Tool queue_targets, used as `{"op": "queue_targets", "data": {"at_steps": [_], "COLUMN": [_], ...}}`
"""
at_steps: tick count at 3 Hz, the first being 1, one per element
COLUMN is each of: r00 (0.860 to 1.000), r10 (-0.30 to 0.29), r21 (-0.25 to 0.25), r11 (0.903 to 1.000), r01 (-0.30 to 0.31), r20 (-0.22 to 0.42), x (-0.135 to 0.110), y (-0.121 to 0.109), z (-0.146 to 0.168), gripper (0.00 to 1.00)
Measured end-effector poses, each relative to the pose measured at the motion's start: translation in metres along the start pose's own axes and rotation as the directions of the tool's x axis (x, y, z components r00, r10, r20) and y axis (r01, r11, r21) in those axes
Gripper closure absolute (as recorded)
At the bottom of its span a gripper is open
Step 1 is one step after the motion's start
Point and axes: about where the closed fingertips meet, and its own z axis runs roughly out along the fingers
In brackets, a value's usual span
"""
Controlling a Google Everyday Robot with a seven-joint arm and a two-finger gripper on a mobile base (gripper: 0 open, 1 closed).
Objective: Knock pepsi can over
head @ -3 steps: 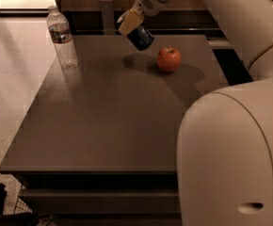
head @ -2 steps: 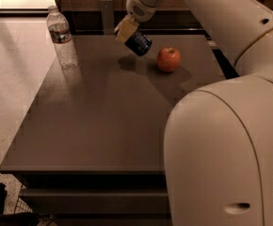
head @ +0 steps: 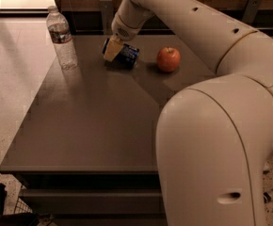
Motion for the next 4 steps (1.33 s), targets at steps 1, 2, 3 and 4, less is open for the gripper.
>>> {"op": "queue_targets", "data": {"at_steps": [1, 2, 3, 4], "r00": [0.999, 0.999, 0.999, 0.999], "r10": [0.021, 0.022, 0.021, 0.021], "r21": [-0.026, -0.031, -0.036, -0.041], "r11": [0.9995, 0.9993, 0.9992, 0.9990], "r01": [-0.020, -0.021, -0.020, -0.019], "r20": [0.041, 0.044, 0.042, 0.040], "x": [-0.002, -0.003, -0.003, -0.003], "y": [0.011, 0.013, 0.014, 0.016], "z": [0.022, 0.027, 0.030, 0.033], "gripper": [1.00, 0.85, 0.62, 0.39]}}
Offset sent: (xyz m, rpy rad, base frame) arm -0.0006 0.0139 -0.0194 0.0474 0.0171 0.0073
